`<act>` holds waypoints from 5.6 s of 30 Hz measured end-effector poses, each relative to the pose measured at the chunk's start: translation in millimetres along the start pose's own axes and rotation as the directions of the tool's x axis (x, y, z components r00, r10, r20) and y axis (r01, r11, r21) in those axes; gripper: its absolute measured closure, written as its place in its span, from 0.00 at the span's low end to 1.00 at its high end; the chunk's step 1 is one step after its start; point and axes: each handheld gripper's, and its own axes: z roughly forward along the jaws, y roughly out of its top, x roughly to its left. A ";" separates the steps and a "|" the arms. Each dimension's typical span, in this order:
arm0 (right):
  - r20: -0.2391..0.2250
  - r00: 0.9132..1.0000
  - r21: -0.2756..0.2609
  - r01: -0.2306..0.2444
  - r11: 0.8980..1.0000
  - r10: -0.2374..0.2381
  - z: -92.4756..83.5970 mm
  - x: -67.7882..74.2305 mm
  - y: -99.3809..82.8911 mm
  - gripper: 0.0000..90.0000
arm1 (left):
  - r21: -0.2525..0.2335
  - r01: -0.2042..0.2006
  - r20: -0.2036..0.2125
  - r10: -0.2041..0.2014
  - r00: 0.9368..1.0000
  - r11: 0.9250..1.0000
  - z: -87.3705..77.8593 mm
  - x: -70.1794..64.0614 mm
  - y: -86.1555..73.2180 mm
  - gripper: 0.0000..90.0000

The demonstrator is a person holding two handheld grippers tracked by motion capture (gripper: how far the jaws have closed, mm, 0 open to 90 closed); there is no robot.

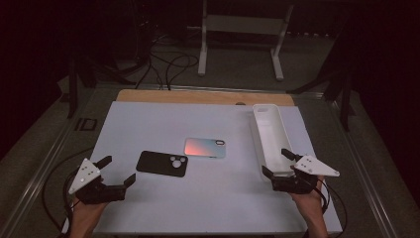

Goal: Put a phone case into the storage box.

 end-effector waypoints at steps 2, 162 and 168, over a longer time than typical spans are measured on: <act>0.001 1.000 0.001 0.001 1.000 -0.001 0.0 -0.1 -0.4 0.10 | 0.004 -0.004 0.004 0.004 1.000 1.000 0.3 -0.5 -0.3 0.00; -0.006 1.000 0.013 -0.004 1.000 0.004 6.2 2.5 -2.5 0.10 | 0.157 -0.068 0.075 0.056 0.996 0.985 108.5 -52.2 52.4 0.26; -0.005 1.000 0.012 -0.004 1.000 0.004 6.5 2.8 -2.5 0.10 | 0.134 -0.008 0.038 0.003 0.999 0.991 75.4 -33.7 42.7 0.00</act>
